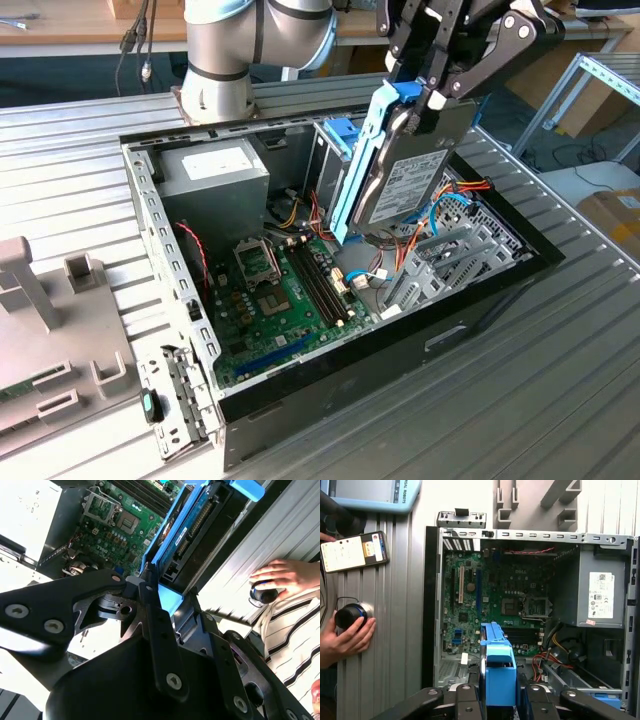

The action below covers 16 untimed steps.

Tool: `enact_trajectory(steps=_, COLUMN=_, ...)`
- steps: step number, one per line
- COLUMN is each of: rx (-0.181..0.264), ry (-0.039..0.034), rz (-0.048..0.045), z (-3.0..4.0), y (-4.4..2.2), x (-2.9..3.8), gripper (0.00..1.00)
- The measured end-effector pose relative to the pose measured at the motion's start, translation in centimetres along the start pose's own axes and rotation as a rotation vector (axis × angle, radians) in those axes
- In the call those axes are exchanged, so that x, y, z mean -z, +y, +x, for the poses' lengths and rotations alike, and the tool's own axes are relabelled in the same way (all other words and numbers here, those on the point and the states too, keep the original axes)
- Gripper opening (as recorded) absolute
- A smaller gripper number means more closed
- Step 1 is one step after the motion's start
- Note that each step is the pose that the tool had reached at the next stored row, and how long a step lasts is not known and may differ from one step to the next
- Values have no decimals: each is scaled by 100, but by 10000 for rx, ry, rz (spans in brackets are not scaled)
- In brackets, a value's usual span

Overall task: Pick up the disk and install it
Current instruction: 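Pick up the disk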

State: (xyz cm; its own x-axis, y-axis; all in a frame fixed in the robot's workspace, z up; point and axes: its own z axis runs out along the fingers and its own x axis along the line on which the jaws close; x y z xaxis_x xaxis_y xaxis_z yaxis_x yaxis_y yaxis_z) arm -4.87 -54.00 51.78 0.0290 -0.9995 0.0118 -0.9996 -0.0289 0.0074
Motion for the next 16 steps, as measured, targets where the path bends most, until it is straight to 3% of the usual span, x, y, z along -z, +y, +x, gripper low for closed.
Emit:
enact_trajectory(steps=7, rx=0, ry=0, rz=0, z=0, y=-2, x=0, gripper=36)
enact_trajectory(steps=12, rx=0, ry=0, rz=0, z=7, y=-106, x=-4, gripper=36)
enact_trajectory(steps=16, rx=0, ry=0, rz=-8, z=76, y=-187, x=-17, gripper=36)
